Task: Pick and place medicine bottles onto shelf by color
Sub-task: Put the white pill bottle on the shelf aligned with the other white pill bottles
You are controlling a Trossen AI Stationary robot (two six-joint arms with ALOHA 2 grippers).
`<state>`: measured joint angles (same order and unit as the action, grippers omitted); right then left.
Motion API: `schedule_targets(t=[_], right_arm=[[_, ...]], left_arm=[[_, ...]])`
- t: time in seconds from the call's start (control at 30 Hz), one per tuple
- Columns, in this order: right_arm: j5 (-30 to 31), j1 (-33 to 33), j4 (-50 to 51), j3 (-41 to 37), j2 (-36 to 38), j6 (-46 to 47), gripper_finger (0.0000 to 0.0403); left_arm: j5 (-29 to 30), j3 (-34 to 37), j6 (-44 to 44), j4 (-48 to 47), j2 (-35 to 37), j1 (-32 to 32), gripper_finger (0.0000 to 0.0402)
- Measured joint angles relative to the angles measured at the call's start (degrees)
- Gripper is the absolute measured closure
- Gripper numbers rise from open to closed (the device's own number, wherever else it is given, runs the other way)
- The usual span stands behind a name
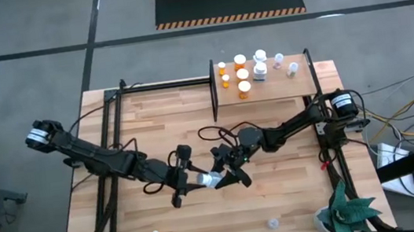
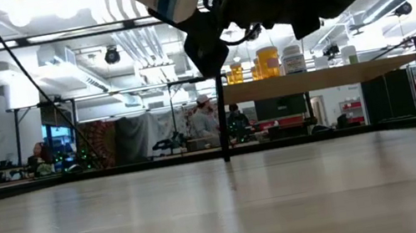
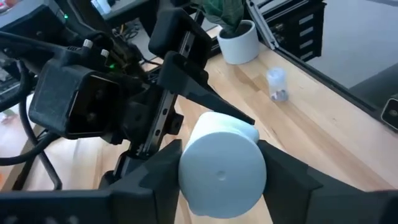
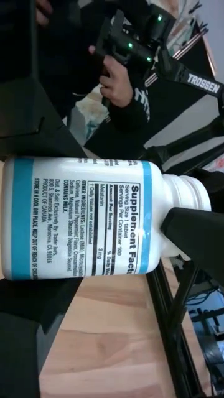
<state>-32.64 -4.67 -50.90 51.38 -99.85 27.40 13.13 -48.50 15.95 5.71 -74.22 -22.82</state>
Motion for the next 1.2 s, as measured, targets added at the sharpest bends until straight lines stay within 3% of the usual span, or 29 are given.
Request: schedule_targets(t=[0.4, 0.53, 0.7, 0.77, 0.9, 1.03, 1.2], right_arm=[[-0.8, -0.1, 3.3, 0.5, 1.8, -2.1, 0.0122], [-0.6, 0.3, 13.4, 0.5, 7.0, -6.3, 0.0095], [1.3, 0.3, 35.7, 0.9, 17.9, -13.0, 0.0089], [6.9, -0.6, 46.1, 0.9, 22.7, -15.8, 0.0103], [26.6, -4.4, 60.5, -0.7, 30.7, -18.6, 0.0158], [37.0, -8.6, 57.9, -6.8, 36.5, -18.5, 0.0231], [42.6, -11.1, 47.5, -16.9, 40.3, -17.9, 0.0321]], left_arm=[[-2.8, -2.8, -0.5, -7.6, 2.4, 0.7, 0.0246], [-2.7, -5.1, -1.0, -12.4, 3.1, 0.8, 0.0246], [-5.0, -7.8, -5.9, -20.0, 3.0, 2.2, 0.0247], [-6.9, -7.9, -9.5, -22.1, 2.8, 4.1, 0.0247], [-9.6, -7.8, -16.0, -25.9, 0.8, 9.1, 0.0247], [-11.9, -8.6, -18.3, -27.1, -3.4, 13.5, 0.0247], [-15.3, -13.3, -19.7, -31.3, -11.4, 18.9, 0.0247]])
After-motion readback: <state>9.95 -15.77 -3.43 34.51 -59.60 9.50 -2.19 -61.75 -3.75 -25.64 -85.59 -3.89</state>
